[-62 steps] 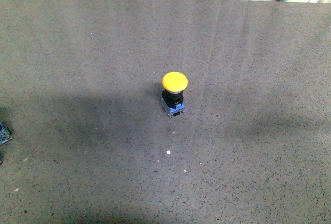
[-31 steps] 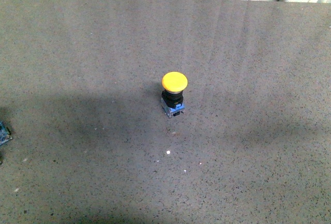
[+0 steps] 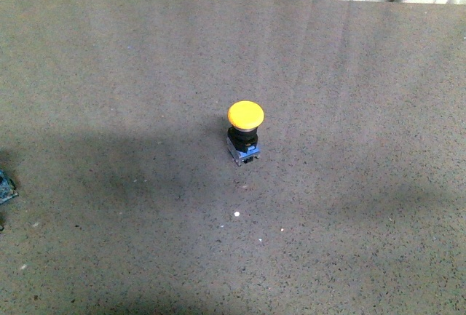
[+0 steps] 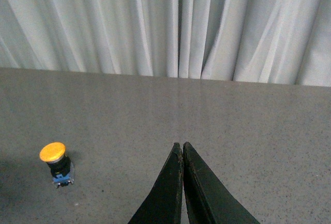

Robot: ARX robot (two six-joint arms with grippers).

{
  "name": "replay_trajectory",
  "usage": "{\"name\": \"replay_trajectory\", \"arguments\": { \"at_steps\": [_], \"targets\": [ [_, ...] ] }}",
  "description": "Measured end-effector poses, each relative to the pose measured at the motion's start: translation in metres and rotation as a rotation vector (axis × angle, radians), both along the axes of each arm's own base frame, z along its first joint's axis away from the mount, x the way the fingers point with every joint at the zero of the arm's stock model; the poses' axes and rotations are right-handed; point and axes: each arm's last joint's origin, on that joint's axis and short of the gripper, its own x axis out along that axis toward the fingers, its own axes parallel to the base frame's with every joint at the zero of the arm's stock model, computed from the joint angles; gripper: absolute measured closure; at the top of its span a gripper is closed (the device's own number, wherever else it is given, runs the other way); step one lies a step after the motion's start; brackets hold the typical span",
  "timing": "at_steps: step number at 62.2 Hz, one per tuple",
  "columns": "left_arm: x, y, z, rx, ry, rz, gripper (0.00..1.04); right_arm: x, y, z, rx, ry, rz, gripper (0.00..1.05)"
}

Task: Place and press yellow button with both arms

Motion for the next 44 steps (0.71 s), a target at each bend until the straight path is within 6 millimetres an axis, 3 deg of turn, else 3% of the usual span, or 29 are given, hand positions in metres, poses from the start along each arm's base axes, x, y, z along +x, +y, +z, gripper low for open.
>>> {"name": "replay_trajectory", "arguments": {
  "at_steps": [4,7,13,35,38,44],
  "targets": [
    [0.0000,0.0000,0.0000,0.000,0.000,0.000,1.03,0.0000,0.0000,0.0000,-0.002,0.000,0.000,1.02],
    [0.0000,0.0000,0.0000,0.000,0.000,0.000,1.00,-0.0001,0.0000,0.0001,-0.002,-0.001,0.000,0.93],
    [0.0000,0.0000,0.0000,0.000,0.000,0.000,0.77,-0.0001,0.0000,0.0001,-0.002,-0.002,0.000,0.70],
    [0.0000,0.0000,0.0000,0.000,0.000,0.000,0.15,-0.0001,0.0000,0.0001,-0.002,-0.002,0.000,0.10],
    [0.0000,0.0000,0.0000,0.001,0.000,0.000,0.08,-0.0001,0.0000,0.0001,-0.002,-0.002,0.000,0.09],
    [0.0000,0.0000,0.0000,0.000,0.000,0.000,0.09,-0.0001,0.0000,0.0001,-0.002,-0.002,0.000,0.09]
  ]
}}
